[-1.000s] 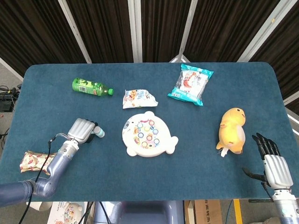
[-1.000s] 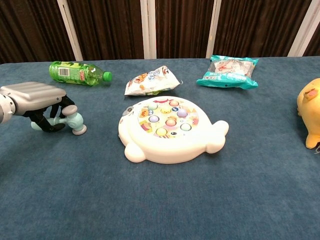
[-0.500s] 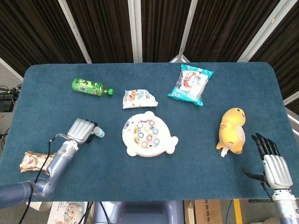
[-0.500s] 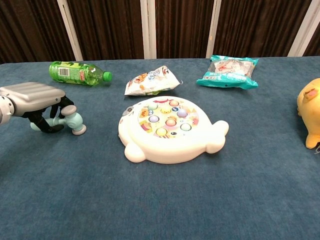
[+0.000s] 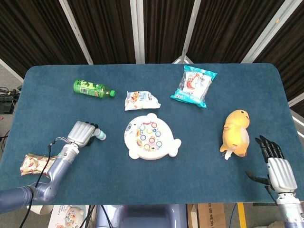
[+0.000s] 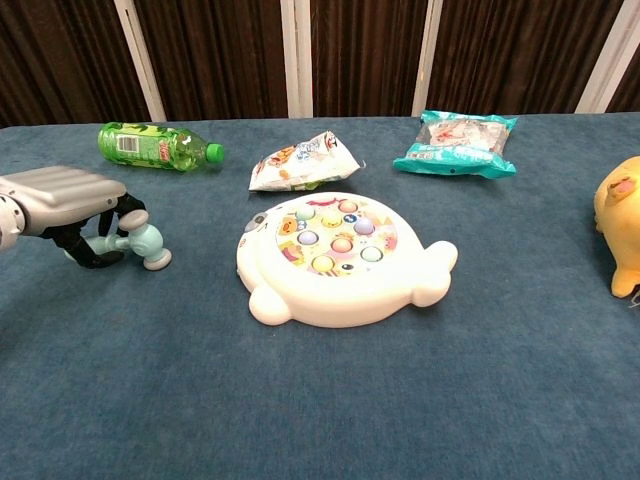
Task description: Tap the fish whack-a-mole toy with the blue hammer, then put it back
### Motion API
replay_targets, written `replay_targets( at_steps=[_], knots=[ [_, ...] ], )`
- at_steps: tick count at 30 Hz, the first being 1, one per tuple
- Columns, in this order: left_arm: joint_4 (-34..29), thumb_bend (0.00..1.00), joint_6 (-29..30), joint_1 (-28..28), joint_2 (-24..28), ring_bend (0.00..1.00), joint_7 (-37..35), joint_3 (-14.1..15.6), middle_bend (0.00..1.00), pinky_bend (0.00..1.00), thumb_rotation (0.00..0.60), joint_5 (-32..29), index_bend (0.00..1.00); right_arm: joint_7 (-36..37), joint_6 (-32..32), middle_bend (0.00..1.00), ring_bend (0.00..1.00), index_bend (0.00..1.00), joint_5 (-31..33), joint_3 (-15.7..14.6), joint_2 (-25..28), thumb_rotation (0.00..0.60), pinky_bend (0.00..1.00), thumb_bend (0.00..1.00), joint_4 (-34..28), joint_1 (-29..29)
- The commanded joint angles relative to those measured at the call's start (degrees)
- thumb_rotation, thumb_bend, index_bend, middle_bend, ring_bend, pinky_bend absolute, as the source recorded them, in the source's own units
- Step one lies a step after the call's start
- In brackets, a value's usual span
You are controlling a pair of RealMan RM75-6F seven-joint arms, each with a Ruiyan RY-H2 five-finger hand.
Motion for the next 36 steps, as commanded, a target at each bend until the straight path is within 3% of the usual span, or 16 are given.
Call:
replay_targets(
  at_steps=[1,25,32,36],
  knots=[
    [-0.1,0.14,0.0,0.2,0.1,0.39,0.2,-0.2,0.38,0.56,0.600,-0.1,0.36,0.0,0.0,0.00,0.00,0.00,-0.1,0.0,0.0,0.600,0.00,0.19,0.0,0.0],
    [-2.0,0.09,0.2,1.4,1.3,0.24,0.7,-2.4,0.18,0.39,0.600,-0.3,0.18,-0.1,0.2,0.00,0.00,0.00,-0.3,-0.2,-0.1,0.600,0.00,0.19,-0.1,-0.1],
    [-4.6,0.02,1.9,2.0,3.0,0.10,0.7,-3.1,0.05,0.25,0.600,0.5,0.06,-0.1,0.4,0.00,0.00,0.00,-0.3,-0.1,0.0,0.600,0.00,0.19,0.0,-0.1],
    [-9.4,0.02,6.4,4.1,5.9,0.03,-0.3,-3.4,0.00,0.16,0.600,2.6,0.01,0.0,0.7,0.00,0.00,0.00,-0.9,-0.1,0.1,0.600,0.00,0.19,0.5,-0.1]
  ],
)
